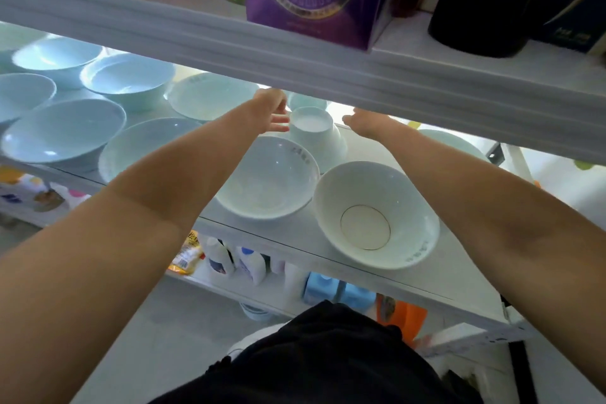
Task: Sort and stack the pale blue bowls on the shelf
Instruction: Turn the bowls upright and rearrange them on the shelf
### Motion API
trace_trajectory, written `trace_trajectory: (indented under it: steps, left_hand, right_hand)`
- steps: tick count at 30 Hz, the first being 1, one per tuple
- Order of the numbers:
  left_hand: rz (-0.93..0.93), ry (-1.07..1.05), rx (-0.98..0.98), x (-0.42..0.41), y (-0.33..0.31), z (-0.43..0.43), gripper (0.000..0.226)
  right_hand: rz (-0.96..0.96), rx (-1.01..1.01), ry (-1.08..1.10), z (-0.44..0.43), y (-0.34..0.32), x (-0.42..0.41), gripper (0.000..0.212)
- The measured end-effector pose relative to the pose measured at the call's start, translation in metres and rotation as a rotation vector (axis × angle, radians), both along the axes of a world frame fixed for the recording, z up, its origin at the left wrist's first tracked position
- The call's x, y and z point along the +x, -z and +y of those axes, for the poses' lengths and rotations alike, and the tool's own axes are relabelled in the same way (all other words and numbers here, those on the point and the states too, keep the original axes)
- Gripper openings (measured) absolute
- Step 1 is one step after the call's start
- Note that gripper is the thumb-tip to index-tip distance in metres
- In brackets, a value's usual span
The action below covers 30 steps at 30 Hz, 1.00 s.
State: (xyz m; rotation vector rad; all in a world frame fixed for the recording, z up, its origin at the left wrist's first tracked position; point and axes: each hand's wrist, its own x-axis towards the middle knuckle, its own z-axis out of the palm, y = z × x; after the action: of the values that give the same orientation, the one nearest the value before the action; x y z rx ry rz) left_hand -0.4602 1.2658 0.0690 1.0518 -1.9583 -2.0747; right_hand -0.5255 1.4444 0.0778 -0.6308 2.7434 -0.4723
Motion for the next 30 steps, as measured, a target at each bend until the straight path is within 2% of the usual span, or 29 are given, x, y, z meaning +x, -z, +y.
trace_trajectory:
  steps: [1,5,8,16,22,30]
  left_hand:
    - [-0.014,0.029,-0.013,-0.001,-0.003,0.001,0.015]
    - [-0.155,0.108,-0.111,-0.007,-0.003,0.003,0.045]
    - [-0.216,0.144,-0.156,-0.007,-0.002,0.008,0.044]
    - [-0.231,0.181,-0.201,-0.005,0.005,0.004,0.042]
    - [-0.243,0.188,-0.208,-0.004,0.010,-0.005,0.045]
    - [-0.239,0.196,-0.193,-0.007,0.015,-0.017,0.048]
  right_hand:
    - [-0.018,0.007,0.006,-0.001,0.000,0.001,0.049]
    - [-0.052,0.062,-0.005,-0.003,0.002,-0.001,0.045]
    - [-0.042,0.084,-0.022,-0.005,0.000,-0.005,0.044]
    - [0.014,0.094,-0.033,-0.015,0.003,-0.003,0.040]
    - [-0.027,0.081,-0.036,-0.020,0.007,0.001,0.055]
    - [-0.043,0.087,-0.053,-0.028,0.014,-0.005,0.054]
